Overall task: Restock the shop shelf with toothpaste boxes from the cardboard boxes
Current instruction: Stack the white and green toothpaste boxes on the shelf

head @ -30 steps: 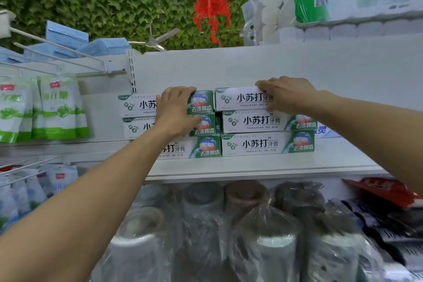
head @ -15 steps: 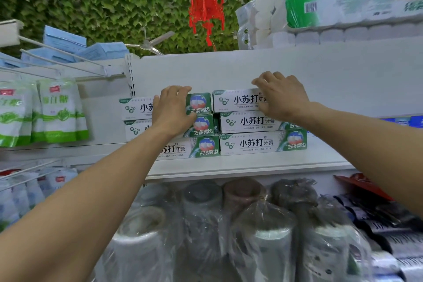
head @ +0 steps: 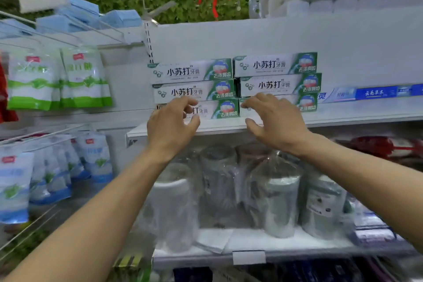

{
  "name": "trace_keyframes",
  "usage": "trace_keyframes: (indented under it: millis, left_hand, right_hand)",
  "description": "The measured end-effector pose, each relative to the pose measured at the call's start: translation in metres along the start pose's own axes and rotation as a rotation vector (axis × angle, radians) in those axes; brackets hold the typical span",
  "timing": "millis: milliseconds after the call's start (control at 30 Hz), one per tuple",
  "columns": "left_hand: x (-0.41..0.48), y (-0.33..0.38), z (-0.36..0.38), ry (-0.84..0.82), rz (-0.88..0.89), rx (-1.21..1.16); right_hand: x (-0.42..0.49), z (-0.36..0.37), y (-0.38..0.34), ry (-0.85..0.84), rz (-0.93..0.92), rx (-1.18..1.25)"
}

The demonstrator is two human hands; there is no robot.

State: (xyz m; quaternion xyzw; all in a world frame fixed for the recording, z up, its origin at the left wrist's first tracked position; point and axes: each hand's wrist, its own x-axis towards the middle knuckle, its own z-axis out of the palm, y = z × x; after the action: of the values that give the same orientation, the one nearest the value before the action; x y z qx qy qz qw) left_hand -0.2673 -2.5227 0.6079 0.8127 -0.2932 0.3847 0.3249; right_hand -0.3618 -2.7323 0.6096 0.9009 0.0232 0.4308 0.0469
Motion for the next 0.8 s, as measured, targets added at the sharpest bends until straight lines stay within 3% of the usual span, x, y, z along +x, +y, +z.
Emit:
trace_keyframes:
  millis: [267,567,800]
  left_hand:
    - [-0.121,-0.064,-0.024,-0.156,-0.074,-0.124]
    - [-0.292,-0.145,-0.013,-0.541,-0.458,-0.31]
    - [-0.442,-0.215,0.009,-0.897,-0.81,-0.234]
  right_hand:
    - [-0.088,0.044,-0.106,-0.149,0.04,0.152]
    - [-0.21,0.129,-0.193,-0.656,0.221,0.346]
    - [-0.303,0.211,-0.241,-1.072,0.319,0.43]
